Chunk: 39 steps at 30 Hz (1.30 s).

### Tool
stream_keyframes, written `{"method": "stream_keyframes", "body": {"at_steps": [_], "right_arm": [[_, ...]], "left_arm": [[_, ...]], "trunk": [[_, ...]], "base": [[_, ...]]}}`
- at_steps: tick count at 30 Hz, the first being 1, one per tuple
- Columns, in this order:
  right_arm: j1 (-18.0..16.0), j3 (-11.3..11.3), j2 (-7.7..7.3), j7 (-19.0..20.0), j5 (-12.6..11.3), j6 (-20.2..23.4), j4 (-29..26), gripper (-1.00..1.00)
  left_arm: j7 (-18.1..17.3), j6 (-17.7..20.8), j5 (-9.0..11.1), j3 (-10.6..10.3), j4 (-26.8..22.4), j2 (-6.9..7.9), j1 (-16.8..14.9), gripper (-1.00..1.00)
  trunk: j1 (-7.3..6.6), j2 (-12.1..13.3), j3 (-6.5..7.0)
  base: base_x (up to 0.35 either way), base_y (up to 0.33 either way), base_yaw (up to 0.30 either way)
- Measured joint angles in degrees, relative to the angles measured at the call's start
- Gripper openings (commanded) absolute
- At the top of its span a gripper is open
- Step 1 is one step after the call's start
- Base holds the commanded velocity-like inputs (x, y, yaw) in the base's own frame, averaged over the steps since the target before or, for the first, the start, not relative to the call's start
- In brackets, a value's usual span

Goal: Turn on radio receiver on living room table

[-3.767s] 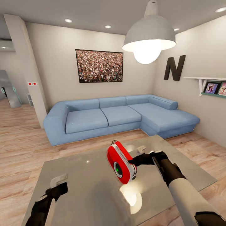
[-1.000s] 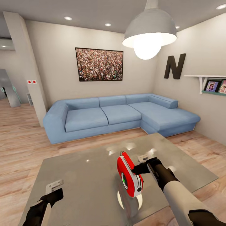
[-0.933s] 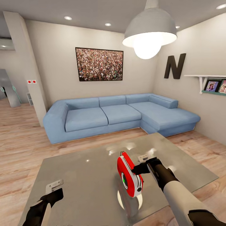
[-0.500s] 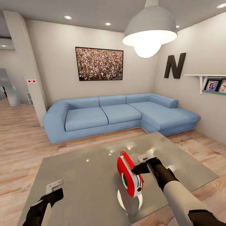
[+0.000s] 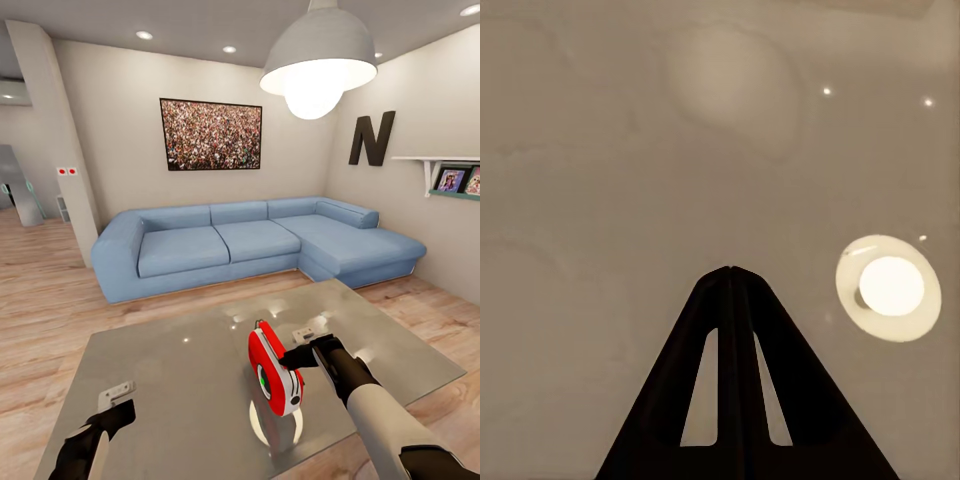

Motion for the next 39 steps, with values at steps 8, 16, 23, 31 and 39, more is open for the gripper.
{"method": "stream_keyframes", "body": {"at_steps": [8,16,23,31,39], "right_arm": [[0.0,0.0,0.00,0.0,0.0,-0.1,0.0,-1.00],[0.0,0.0,0.00,0.0,-0.2,-0.2,0.7,1.00],[0.0,0.0,-0.05,0.0,-0.3,-3.2,2.1,1.00],[0.0,0.0,-0.03,0.0,-0.2,-3.4,2.3,1.00],[0.0,0.0,-0.03,0.0,-0.2,-3.4,2.3,1.00]], "left_arm": [[0.0,0.0,0.0,-0.1,0.0,-0.01,0.0,-1.00],[0.0,0.0,0.0,-0.2,0.0,-0.01,0.0,-1.00],[0.0,0.0,0.0,-0.2,0.0,-0.01,0.0,-1.00],[0.0,-0.1,0.0,-0.2,0.0,0.07,0.0,-1.00],[0.0,0.0,-0.1,-0.2,0.0,0.69,0.0,-1.00]], "trunk": [[0.00,0.0,0.00],[0.00,0.0,0.00],[0.00,0.0,0.00],[0.00,0.0,0.00],[-1.31,2.4,1.08]], "base": [[0.000,0.000,0.000],[0.000,0.000,0.000],[0.000,0.000,0.000],[0.000,0.000,0.000],[0.000,0.000,0.000]]}}
